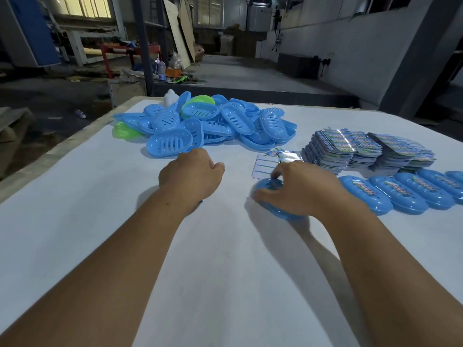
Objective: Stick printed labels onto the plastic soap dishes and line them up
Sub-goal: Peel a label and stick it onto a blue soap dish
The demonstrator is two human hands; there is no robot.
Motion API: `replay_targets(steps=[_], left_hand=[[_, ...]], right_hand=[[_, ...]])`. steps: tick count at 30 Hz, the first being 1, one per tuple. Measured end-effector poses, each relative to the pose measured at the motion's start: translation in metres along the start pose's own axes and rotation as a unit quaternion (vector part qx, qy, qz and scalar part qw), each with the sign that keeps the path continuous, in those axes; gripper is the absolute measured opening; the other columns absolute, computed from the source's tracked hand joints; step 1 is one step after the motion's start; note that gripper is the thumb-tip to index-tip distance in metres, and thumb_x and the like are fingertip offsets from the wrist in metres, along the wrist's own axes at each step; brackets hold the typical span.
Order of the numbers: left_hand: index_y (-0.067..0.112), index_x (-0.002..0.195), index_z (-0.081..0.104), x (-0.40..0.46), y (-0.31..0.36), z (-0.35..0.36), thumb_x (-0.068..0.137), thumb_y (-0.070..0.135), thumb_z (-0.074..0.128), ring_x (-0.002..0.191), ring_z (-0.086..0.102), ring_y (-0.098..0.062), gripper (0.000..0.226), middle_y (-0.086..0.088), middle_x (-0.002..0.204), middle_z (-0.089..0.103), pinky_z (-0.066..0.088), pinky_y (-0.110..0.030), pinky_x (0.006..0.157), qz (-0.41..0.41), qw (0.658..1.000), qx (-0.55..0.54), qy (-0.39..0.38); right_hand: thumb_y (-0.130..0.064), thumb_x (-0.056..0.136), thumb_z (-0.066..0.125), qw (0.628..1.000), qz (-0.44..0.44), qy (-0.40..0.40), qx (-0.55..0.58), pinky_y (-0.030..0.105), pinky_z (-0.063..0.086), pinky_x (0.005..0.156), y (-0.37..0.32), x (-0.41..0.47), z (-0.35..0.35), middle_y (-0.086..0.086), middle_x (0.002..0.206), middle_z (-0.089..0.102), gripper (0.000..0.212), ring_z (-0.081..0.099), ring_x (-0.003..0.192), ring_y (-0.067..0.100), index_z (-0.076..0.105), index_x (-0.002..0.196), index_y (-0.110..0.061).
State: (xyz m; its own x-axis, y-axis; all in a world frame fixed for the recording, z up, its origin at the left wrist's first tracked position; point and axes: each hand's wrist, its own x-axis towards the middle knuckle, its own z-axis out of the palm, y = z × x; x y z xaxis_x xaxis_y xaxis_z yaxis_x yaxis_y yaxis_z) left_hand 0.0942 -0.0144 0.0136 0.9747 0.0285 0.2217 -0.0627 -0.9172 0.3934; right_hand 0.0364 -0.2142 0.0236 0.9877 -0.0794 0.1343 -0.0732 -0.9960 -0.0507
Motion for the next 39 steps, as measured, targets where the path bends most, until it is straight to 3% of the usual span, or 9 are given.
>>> replay_targets(steps=[3,8,11,14,17,21,27,33,39], left_hand=[[0.023,0.079,0.059,-0.001,0.000,0.000,0.092,0.053,0.052,0.078,0.061,-0.020,0.033,0.006,0.078,0.062,0.034,-0.028,0.055,0.006,1.000,0.009,-0.005],[0.021,0.079,0.062,-0.002,0.000,-0.001,0.091,0.053,0.054,0.082,0.062,-0.022,0.034,0.004,0.083,0.065,0.041,-0.030,0.063,0.005,0.999,0.020,-0.032],[0.022,0.080,0.063,-0.003,0.000,-0.003,0.091,0.053,0.055,0.085,0.063,-0.022,0.034,0.004,0.086,0.066,0.046,-0.032,0.068,0.002,0.999,0.024,-0.049],[0.022,0.079,0.063,-0.003,0.000,-0.004,0.091,0.053,0.055,0.086,0.063,-0.022,0.034,0.005,0.086,0.066,0.047,-0.032,0.071,0.000,0.998,0.020,-0.052],[0.021,0.078,0.063,-0.003,0.000,-0.003,0.091,0.053,0.056,0.085,0.063,-0.021,0.034,0.006,0.084,0.065,0.046,-0.031,0.068,0.000,0.999,0.011,-0.051],[0.020,0.080,0.065,-0.002,-0.001,-0.004,0.090,0.049,0.057,0.081,0.063,-0.020,0.032,0.004,0.081,0.068,0.048,-0.030,0.067,0.000,0.999,0.011,-0.044],[0.028,0.080,0.061,0.010,-0.016,-0.018,0.087,0.040,0.059,0.076,0.063,-0.017,0.014,0.007,0.079,0.066,0.050,-0.031,0.066,-0.033,0.999,-0.026,-0.004],[0.024,0.118,0.054,0.023,-0.034,-0.008,0.092,0.032,0.063,0.109,0.053,-0.027,0.029,-0.002,0.118,0.058,0.046,-0.042,0.083,-0.014,0.991,0.029,0.133],[0.022,0.128,0.055,0.035,-0.054,0.004,0.093,0.016,0.058,0.118,0.048,-0.028,0.035,-0.003,0.127,0.059,0.041,-0.041,0.092,-0.039,0.988,0.098,0.113]], right_hand=[[-0.082,0.057,0.045,1.000,0.021,-0.019,-0.010,0.032,0.035,0.059,0.016,0.001,-0.004,0.000,0.067,0.050,0.064,0.053,0.077,0.031,0.045,0.061,-0.019],[-0.082,0.065,0.058,0.999,0.040,-0.032,-0.013,0.034,0.033,0.065,0.027,-0.002,-0.009,0.002,0.066,0.045,0.067,0.048,0.078,0.030,0.044,0.058,-0.017],[-0.075,0.069,0.062,0.997,0.055,-0.045,-0.007,0.036,0.038,0.072,0.031,-0.002,-0.011,0.005,0.082,0.056,0.057,0.050,0.088,0.031,0.051,0.067,-0.019],[-0.058,0.075,0.069,0.997,0.066,-0.044,-0.001,0.040,0.040,0.093,0.037,-0.002,-0.013,0.008,0.123,0.057,0.053,0.048,0.118,0.035,0.061,0.113,-0.022],[-0.035,0.082,0.073,0.998,0.064,-0.016,0.011,0.036,0.036,0.099,0.043,-0.003,-0.015,0.005,0.132,0.057,0.053,0.048,0.124,0.029,0.056,0.131,-0.024],[-0.017,0.086,0.068,0.998,0.061,-0.005,0.010,0.036,0.036,0.102,0.048,-0.001,-0.014,0.005,0.134,0.059,0.048,0.049,0.126,0.028,0.058,0.133,-0.023],[-0.028,0.088,0.069,0.995,0.038,0.043,0.080,0.031,0.032,0.086,0.036,0.008,-0.001,0.006,0.122,0.061,0.035,0.052,0.118,0.026,0.063,0.122,-0.025],[-0.038,0.089,0.066,0.991,-0.008,0.052,0.122,0.031,0.043,0.088,0.011,0.009,0.011,0.000,0.111,0.065,0.029,0.059,0.107,0.026,0.067,0.116,-0.028],[-0.039,0.089,0.066,0.987,-0.016,0.056,0.150,0.029,0.041,0.085,0.008,0.009,0.015,-0.007,0.104,0.062,0.027,0.058,0.106,0.022,0.067,0.114,-0.029]])
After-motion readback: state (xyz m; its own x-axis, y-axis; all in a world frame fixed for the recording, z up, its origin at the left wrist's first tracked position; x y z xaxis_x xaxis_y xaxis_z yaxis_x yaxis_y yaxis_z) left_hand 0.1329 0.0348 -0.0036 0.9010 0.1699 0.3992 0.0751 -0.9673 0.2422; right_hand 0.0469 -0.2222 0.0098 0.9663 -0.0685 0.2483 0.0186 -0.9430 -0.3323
